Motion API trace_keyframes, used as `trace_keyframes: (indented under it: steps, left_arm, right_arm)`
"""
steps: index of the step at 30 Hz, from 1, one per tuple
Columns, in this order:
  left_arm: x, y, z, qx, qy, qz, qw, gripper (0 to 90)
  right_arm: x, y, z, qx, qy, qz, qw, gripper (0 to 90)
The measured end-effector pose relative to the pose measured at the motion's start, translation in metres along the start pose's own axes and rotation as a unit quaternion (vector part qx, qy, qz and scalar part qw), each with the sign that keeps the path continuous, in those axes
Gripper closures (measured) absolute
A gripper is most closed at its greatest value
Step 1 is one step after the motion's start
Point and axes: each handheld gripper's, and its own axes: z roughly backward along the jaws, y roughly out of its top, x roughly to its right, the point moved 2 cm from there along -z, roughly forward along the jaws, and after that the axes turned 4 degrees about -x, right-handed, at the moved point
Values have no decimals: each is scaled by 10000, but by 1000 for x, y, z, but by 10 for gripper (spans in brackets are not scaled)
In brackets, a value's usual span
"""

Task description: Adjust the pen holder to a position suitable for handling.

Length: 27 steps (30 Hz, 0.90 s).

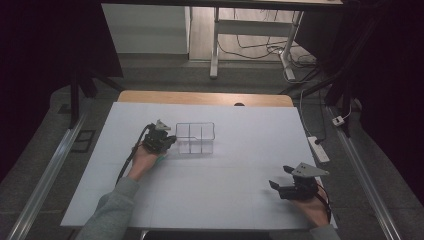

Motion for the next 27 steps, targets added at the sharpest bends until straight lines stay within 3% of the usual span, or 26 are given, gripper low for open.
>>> trace_keyframes:
  steps: [27]
  left_arm:
    - [20,20,-19,26,-172,-179,9997,889]
  right_arm:
    - [0,0,-1,-35,-17,25,10000,186]
